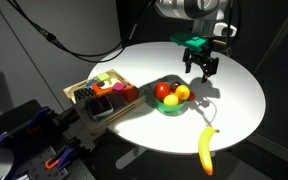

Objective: Pick up the red fruit on the table and put it in the bowl

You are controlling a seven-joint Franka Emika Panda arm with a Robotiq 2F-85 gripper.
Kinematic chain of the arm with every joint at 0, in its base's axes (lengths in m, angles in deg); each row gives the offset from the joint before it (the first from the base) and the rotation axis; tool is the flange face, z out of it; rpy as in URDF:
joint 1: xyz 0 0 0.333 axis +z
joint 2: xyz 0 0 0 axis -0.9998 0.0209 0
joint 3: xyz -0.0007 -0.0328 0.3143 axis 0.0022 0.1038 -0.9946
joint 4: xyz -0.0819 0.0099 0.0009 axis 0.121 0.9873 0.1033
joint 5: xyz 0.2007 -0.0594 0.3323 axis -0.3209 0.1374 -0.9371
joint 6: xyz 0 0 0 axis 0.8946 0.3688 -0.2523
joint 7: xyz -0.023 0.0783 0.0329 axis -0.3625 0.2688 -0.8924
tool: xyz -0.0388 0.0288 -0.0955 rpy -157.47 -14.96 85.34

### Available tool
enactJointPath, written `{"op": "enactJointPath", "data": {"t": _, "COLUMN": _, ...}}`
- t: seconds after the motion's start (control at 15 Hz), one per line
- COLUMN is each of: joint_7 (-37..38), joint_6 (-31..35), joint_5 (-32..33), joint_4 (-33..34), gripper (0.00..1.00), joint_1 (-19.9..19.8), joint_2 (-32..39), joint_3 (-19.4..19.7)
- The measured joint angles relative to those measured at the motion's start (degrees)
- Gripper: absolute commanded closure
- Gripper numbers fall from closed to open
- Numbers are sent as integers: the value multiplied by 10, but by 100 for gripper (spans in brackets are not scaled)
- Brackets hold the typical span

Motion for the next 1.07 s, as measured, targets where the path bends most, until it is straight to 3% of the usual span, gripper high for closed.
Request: {"op": "enactJointPath", "data": {"t": 1.07, "joint_7": 0, "joint_6": 34, "joint_5": 0, "joint_4": 7, "gripper": 0, "joint_1": -12, "joint_2": 50, "joint_3": -2}}
